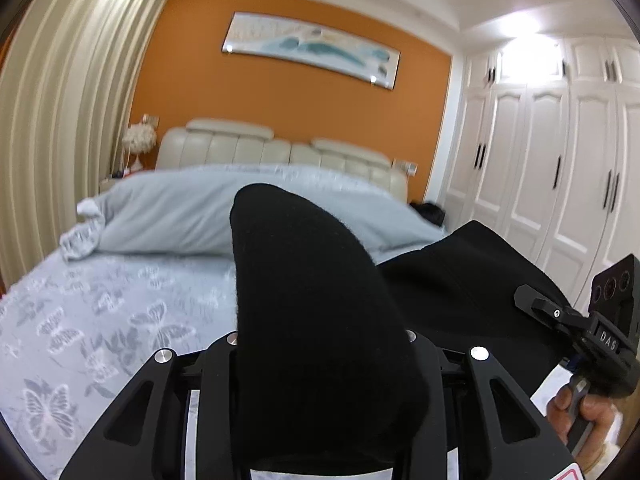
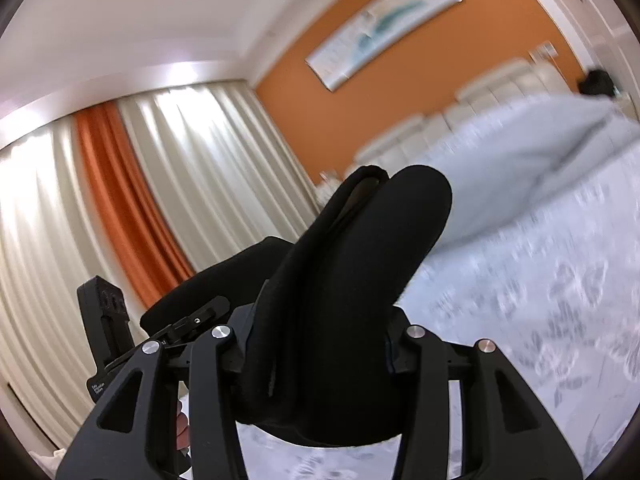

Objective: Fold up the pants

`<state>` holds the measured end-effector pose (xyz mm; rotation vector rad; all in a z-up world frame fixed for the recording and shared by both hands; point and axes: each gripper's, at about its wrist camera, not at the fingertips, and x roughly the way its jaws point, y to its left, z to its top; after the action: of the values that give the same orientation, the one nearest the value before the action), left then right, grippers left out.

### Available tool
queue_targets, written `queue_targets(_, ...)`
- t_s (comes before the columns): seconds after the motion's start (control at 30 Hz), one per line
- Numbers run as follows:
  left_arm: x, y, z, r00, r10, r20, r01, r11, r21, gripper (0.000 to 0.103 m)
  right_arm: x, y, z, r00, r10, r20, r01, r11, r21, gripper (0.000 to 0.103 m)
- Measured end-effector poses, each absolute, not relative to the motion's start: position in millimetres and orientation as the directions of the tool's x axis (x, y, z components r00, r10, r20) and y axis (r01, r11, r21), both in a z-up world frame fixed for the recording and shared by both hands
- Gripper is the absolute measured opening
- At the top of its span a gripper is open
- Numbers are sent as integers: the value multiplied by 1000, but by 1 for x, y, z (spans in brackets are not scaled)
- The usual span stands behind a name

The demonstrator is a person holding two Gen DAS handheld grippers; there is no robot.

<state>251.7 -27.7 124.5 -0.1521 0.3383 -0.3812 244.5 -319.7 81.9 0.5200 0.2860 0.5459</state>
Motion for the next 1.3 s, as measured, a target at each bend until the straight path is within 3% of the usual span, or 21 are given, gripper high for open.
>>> queue_targets(0.2,303,-47,16,824,-351,-446,290,936,-200,32,293,-337,-29,798,532,-283,-263,730,631,43)
queue_targets(0.3,321,-52,-48,747,-337,-573,249,941,-228,32,305,-341,-98,738,508,-445,-127,752,646,44)
queue_targets(0.37,324,-50,-81,711,-302,-636,196,953,-233,40,303,-348,-123,711,488,-507,-65,763,643,57)
queue_targets(0.43,314,-38,-92,730,-312,-608,180,946,-269,45,291,-364,-131,710,508,-487,-53,728,683,61)
queue_targets(0.53,314,-26,-85,675,-358,-645,196,930,-312,45,275,-385,-108,771,405,-492,17,759,651,77)
queue_targets(0.6,318,-20,-79,637,-381,-670,195,921,-337,50,268,-393,-94,801,410,-436,-10,738,674,86)
queue_targets(0.67,320,-22,-82,607,-373,-702,162,923,-349,77,272,-394,-94,790,436,-431,-3,706,708,89)
queue_targets(0.77,323,-18,-95,600,-346,-721,92,925,-368,77,288,-380,-121,702,514,-493,50,655,754,89)
queue_targets(0.83,328,-9,-110,576,-400,-713,57,890,-453,76,293,-359,-134,668,525,-528,39,683,729,90)
queue_targets(0.9,327,-4,-115,577,-443,-686,32,851,-523,62,297,-329,-128,637,507,-581,-56,782,621,51)
queue_targets(0.93,327,-4,-113,571,-454,-684,32,845,-534,44,298,-327,-127,638,511,-576,-51,775,630,45)
queue_targets(0.97,325,-4,-108,573,-449,-686,22,845,-534,35,294,-329,-119,643,520,-562,-52,762,645,39)
queue_targets(1.03,317,-4,-91,568,-463,-680,31,838,-545,31,279,-334,-96,645,556,-524,-89,736,671,34)
queue_targets(1.1,297,-1,-70,556,-485,-675,55,832,-553,31,261,-338,-81,619,597,-511,-129,718,684,33)
queue_targets(1.2,263,4,-60,514,-469,-718,66,856,-512,42,226,-345,-88,565,589,-578,-110,747,655,56)
queue_targets(1.27,255,2,-76,462,-426,-778,55,889,-454,48,206,-357,-98,604,412,-682,-4,858,514,61)
queue_targets(1.3,251,3,-87,446,-390,-806,39,908,-417,50,197,-364,-95,649,369,-666,21,866,500,61)
